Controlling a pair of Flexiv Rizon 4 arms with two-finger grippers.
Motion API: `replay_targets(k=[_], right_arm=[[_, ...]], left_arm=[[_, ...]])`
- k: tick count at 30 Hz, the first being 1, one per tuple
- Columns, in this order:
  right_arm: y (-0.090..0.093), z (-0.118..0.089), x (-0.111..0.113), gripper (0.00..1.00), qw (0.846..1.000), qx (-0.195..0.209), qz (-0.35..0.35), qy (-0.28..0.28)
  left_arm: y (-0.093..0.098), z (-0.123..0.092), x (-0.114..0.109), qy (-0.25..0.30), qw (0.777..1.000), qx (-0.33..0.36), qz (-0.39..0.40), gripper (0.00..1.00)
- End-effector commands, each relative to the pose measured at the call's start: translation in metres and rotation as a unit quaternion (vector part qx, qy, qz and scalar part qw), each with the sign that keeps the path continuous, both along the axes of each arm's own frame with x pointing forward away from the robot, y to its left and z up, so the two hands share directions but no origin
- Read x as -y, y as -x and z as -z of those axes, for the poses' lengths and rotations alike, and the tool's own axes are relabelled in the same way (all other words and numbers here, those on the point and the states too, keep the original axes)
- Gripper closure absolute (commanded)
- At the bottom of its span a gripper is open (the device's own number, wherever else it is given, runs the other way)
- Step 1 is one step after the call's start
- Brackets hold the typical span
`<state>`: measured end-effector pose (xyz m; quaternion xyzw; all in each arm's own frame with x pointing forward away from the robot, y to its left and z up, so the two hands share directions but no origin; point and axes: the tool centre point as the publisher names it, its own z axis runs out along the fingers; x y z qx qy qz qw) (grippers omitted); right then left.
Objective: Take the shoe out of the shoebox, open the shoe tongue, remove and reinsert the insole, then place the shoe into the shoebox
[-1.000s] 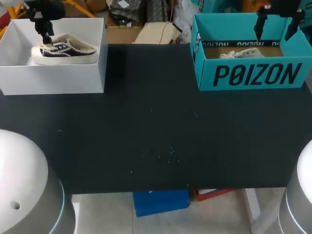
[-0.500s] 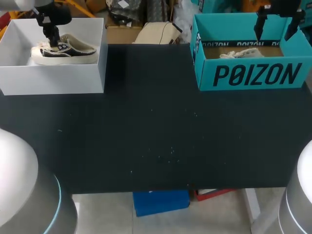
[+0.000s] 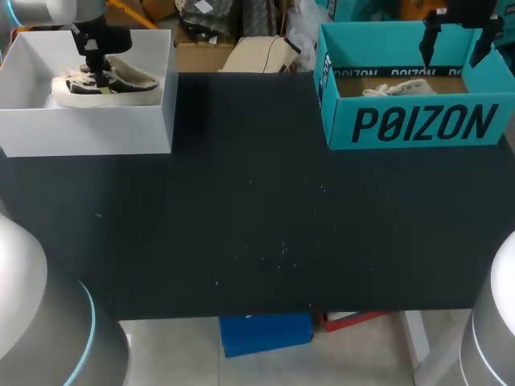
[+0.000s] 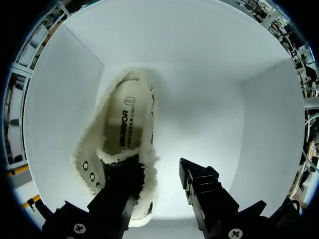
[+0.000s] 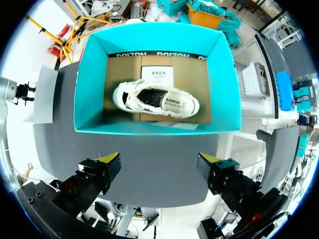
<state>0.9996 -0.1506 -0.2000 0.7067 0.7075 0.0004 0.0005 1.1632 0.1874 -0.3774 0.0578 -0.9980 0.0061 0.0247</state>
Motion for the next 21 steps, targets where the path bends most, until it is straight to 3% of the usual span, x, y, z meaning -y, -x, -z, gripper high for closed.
replay_targets(k=[1,12,13,16,21], right_arm=[[0.0,0.0,0.0,0.0,1.0,0.0,0.0,0.0],[0.0,0.0,0.0,0.0,1.0,0.0,0.0,0.0],[0.0,0.0,0.0,0.0,1.0,0.0,0.0,0.0],[0.0,0.0,0.0,0.0,1.0,0.0,0.0,0.0],[0.0,0.0,0.0,0.0,1.0,0.0,0.0,0.0]], left_arm=[[-0.001,0.013,-0.001,-0.002,1.0,-0.003,-0.005,0.58],[-0.008,0.03,-0.002,-0.01,1.0,0.007,-0.011,0.64],[-0.01,0.031,-0.002,-0.01,1.0,0.008,-0.011,0.7],[-0.015,0.032,-0.002,-0.012,1.0,0.013,-0.015,1.0],[-0.018,0.026,-0.003,-0.014,1.0,0.018,-0.021,1.0]])
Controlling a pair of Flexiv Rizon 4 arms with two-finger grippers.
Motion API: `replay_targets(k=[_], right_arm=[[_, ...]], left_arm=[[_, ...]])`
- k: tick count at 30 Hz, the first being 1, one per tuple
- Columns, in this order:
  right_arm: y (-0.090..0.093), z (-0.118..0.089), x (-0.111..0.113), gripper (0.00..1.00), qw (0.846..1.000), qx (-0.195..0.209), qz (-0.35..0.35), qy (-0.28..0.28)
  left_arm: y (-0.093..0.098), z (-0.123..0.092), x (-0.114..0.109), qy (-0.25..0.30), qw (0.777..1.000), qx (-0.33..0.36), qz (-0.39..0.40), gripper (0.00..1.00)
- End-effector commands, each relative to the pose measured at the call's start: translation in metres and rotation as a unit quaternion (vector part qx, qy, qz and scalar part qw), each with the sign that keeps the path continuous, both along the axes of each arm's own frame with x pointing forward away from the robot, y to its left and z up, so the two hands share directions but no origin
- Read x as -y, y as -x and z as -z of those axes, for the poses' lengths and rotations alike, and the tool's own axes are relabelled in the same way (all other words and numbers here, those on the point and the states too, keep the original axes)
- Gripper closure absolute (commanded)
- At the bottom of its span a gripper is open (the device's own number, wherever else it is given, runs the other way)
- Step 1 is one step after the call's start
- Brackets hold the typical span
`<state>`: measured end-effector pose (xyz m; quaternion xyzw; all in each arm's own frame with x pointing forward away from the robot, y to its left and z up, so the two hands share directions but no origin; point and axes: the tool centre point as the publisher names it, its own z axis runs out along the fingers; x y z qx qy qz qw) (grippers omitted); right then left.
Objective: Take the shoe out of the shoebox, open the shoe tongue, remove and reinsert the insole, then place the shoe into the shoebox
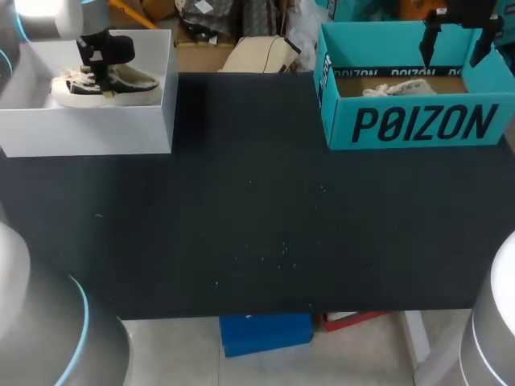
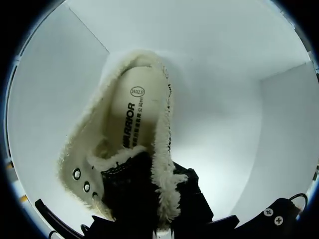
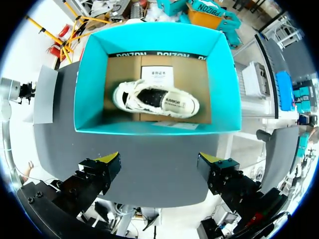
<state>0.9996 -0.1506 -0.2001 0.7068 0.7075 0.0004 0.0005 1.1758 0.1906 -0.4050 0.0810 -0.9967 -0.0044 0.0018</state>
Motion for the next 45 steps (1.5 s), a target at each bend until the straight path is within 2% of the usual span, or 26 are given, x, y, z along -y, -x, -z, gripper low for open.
replay_targets(k=[1,7,12,18,24,28,31,34,41,45], right_arm=[[0.0,0.0,0.0,0.0,1.0,0.0,0.0,0.0],[0.0,0.0,0.0,0.0,1.0,0.0,0.0,0.0],[0.0,0.0,0.0,0.0,1.0,0.0,0.0,0.0],[0.0,0.0,0.0,0.0,1.0,0.0,0.0,0.0],[0.0,0.0,0.0,0.0,1.0,0.0,0.0,0.0],[0.0,0.0,0.0,0.0,1.0,0.0,0.0,0.0],[0.0,0.0,0.0,0.0,1.0,0.0,0.0,0.0],[0.0,0.0,0.0,0.0,1.0,0.0,0.0,0.0],[0.0,0.0,0.0,0.0,1.0,0.0,0.0,0.0],[0.0,0.0,0.0,0.0,1.0,0.0,0.0,0.0]], left_arm=[[-0.005,-0.005,0.001,-0.003,1.0,-0.003,0.006,1.0],[0.0,-0.043,0.001,0.0,1.0,0.013,0.011,1.0],[0.013,-0.082,0.006,-0.005,0.999,0.03,0.028,1.0],[0.036,-0.135,0.015,-0.025,0.997,0.062,0.032,1.0],[0.071,-0.189,0.036,-0.045,0.994,0.1,0.026,1.0],[0.103,-0.225,0.065,-0.054,0.99,0.126,0.012,1.0],[0.133,-0.248,0.097,-0.06,0.988,0.146,0.003,1.0],[0.164,-0.261,0.133,-0.065,0.985,0.162,0.0,1.0],[0.233,-0.26,0.214,-0.073,0.978,0.194,-0.026,1.0],[0.261,-0.251,0.245,-0.081,0.972,0.214,-0.051,1.0]])
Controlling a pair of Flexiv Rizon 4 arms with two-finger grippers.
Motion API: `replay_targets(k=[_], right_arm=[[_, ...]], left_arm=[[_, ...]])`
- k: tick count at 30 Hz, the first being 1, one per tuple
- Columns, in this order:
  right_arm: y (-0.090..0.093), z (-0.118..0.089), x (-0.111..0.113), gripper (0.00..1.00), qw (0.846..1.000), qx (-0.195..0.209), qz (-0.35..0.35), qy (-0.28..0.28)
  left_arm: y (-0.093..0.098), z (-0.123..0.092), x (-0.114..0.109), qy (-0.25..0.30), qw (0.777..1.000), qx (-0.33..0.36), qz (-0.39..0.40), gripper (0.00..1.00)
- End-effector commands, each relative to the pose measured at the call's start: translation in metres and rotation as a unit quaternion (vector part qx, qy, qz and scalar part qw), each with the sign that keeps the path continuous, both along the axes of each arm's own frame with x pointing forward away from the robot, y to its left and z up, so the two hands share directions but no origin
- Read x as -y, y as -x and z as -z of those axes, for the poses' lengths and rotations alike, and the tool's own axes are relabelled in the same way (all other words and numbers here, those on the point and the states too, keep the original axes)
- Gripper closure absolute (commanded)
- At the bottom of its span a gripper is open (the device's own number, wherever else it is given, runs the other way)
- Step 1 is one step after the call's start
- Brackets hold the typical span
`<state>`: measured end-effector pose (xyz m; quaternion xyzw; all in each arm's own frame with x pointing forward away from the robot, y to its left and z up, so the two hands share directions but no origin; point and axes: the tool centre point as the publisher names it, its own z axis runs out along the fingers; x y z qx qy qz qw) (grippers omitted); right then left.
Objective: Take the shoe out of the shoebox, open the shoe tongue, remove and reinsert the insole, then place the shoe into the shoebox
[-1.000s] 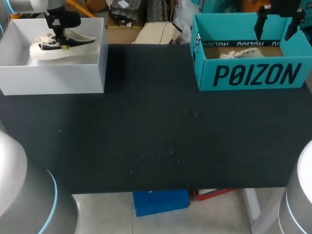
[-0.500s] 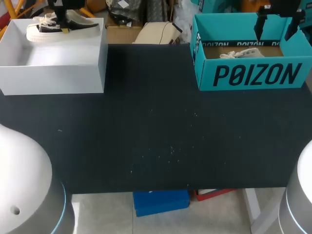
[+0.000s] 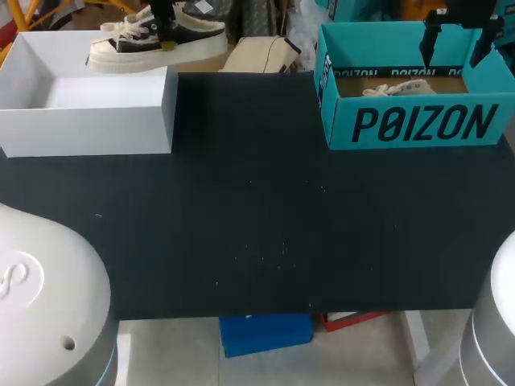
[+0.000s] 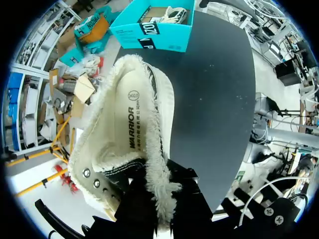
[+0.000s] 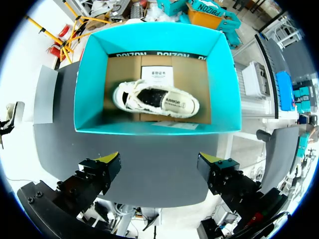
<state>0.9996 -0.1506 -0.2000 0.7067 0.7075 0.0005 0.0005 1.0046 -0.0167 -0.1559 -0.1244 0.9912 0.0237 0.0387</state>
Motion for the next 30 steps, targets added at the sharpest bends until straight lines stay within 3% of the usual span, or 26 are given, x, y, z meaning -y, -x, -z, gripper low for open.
replay_targets(k=[1,8,20,30], right_arm=[[0.0,0.0,0.0,0.0,1.0,0.0,0.0,0.0],[0.0,0.0,0.0,0.0,1.0,0.0,0.0,0.0],[0.0,0.0,0.0,0.0,1.0,0.0,0.0,0.0],[0.0,0.0,0.0,0.0,1.0,0.0,0.0,0.0]], left_arm=[[0.095,0.0,0.044,-0.066,0.981,0.18,-0.014,1.0],[0.119,0.035,0.069,-0.063,0.976,0.206,-0.027,1.0],[0.15,0.125,0.108,-0.066,0.984,0.167,0.0,1.0],[0.161,0.167,0.129,-0.048,0.988,0.145,0.012,1.0]])
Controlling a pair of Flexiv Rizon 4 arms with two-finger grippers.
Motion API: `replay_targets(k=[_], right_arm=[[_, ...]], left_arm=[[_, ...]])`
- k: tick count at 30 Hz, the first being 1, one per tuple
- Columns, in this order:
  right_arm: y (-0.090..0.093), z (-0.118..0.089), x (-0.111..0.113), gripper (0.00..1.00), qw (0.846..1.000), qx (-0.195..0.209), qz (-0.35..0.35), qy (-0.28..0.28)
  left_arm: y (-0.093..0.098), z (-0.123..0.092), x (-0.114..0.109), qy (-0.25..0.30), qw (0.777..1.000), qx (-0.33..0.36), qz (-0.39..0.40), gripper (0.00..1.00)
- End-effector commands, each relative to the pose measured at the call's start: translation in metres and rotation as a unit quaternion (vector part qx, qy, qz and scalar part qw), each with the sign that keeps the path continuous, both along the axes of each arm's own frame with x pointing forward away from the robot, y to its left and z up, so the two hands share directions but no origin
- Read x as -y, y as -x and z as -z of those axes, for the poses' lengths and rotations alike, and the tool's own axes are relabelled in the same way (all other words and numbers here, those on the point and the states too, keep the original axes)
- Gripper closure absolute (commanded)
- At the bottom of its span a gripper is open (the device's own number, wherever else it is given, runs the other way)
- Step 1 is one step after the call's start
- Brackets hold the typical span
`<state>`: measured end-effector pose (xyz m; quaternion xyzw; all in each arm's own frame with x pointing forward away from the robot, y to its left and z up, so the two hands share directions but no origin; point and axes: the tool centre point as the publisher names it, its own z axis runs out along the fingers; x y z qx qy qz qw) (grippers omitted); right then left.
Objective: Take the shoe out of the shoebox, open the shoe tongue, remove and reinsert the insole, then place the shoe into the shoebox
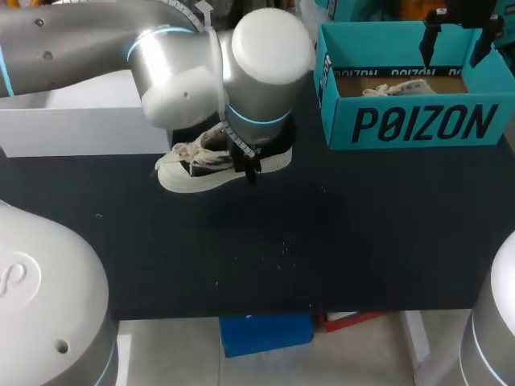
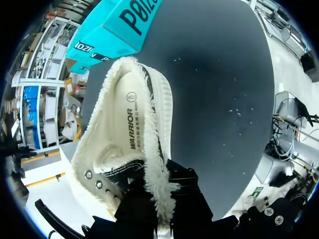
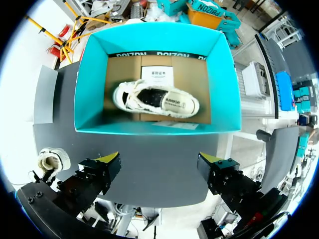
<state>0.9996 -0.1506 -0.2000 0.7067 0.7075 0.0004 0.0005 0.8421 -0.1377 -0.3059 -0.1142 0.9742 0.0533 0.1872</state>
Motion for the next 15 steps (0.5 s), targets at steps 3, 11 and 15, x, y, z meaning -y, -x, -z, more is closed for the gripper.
replay_targets(k=[3,11,15], right_arm=[[0.0,0.0,0.0,0.0,1.0,0.0,0.0,0.0],[0.0,0.0,0.0,0.0,1.0,0.0,0.0,0.0],[0.0,0.0,0.0,0.0,1.0,0.0,0.0,0.0]], left_arm=[[0.001,0.026,0.013,0.008,1.0,-0.003,0.007,1.0],[0.003,0.048,0.018,0.018,0.998,-0.019,0.059,1.0],[0.002,0.057,0.017,0.011,0.997,-0.025,0.077,1.0]])
